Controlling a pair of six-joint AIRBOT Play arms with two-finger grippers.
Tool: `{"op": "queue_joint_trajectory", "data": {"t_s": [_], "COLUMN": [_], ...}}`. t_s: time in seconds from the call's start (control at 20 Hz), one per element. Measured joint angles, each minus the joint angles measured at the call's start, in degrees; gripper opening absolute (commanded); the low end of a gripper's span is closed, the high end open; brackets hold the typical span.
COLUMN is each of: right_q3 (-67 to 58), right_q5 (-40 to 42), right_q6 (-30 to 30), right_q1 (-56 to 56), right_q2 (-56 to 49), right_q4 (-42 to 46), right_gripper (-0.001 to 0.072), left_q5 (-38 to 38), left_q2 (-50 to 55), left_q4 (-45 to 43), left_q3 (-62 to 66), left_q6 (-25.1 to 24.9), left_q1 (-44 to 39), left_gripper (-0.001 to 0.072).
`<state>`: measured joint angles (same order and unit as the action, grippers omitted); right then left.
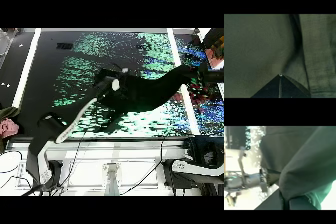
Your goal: Fold the clothes and pants, and hang the long-sleeved shirts on hangers.
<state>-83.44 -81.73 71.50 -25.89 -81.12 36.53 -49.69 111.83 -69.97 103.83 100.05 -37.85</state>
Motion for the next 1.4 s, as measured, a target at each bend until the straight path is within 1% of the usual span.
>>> {"op": "queue_joint_trajectory", "data": {"t_s": [0.15, 0.25, 0.35, 0.45, 0.5, 0.55, 0.6, 0.65, 0.7, 0.75, 0.8, 0.95, 1.1, 1.25, 1.35, 1.4], "right_q3": [-3.98, -6.54, -9.57, -13.92, -16.35, -18.53, -20.46, -22.45, -24.48, -26.49, -28.61, -32.33, -28.30, -15.04, -1.68, 5.01], "right_q5": [5.92, 10.64, 14.80, 18.05, 19.69, 20.70, 21.42, 21.55, 21.33, 20.28, 18.40, 11.63, 6.62, 6.91, 10.14, 12.72], "right_q6": [0.66, 0.94, 1.03, 1.38, 2.01, 2.89, 3.91, 5.22, 6.51, 7.61, 8.70, 11.04, 11.63, 9.11, 5.05, 2.82], "right_q1": [11.61, 21.81, 31.58, 41.40, 45.51, 48.50, 50.77, 52.33, 53.02, 52.98, 52.37, 47.36, 40.09, 33.31, 29.53, 28.00], "right_q2": [-1.18, -4.04, -8.70, -15.56, -19.06, -22.03, -24.28, -26.01, -27.21, -28.09, -28.61, -28.24, -24.61, -18.47, -13.68, -11.47], "right_q4": [-0.31, -0.24, -0.17, 0.17, 0.70, 1.46, 2.62, 3.76, 5.55, 7.56, 9.38, 15.06, 18.80, 17.92, 12.83, 8.59], "right_gripper": [0.0009, 0.0009, 0.0011, 0.0025, 0.0152, 0.0372, 0.0547, 0.0553, 0.0459, 0.0109, 0.0017, 0.0014, 0.0013, 0.0013, 0.0015, 0.0041], "left_q5": [-1.57, -2.40, -2.93, -3.19, -3.37, -3.41, -3.52, -3.61, -3.82, -3.96, -4.15, -4.44, -5.55, -7.58, -8.96, -9.31], "left_q2": [-7.58, -12.94, -17.64, -21.29, -22.71, -23.76, -24.70, -25.49, -26.05, -26.60, -27.04, -28.09, -29.66, -32.26, -34.56, -35.82], "left_q4": [-6.14, -8.68, -10.25, -10.86, -11.15, -11.43, -11.61, -11.67, -11.72, -11.89, -11.91, -11.91, -12.07, -12.98, -15.61, -17.27], "left_q3": [0.00, 0.00, 0.02, 0.02, 0.02, 0.02, 0.02, 0.02, 0.02, 0.02, 0.02, 0.02, 0.02, 0.02, 0.02, 0.02], "left_q6": [0.02, 0.02, 0.04, 0.04, 0.04, 0.04, 0.04, 0.04, 0.02, 0.00, -0.31, -1.31, -3.06, -5.22, -5.90, -6.10], "left_q1": [6.73, 12.11, 17.38, 21.84, 23.85, 25.51, 27.02, 28.26, 29.14, 30.01, 30.53, 31.43, 32.00, 33.00, 34.07, 34.75], "left_gripper": [0.0003, 0.0003, 0.0003, 0.0003, 0.0004, 0.0010, 0.0011, 0.0011, 0.0010, 0.0010, 0.0008, 0.0007, 0.0007, 0.0007, 0.0007, 0.0008]}}
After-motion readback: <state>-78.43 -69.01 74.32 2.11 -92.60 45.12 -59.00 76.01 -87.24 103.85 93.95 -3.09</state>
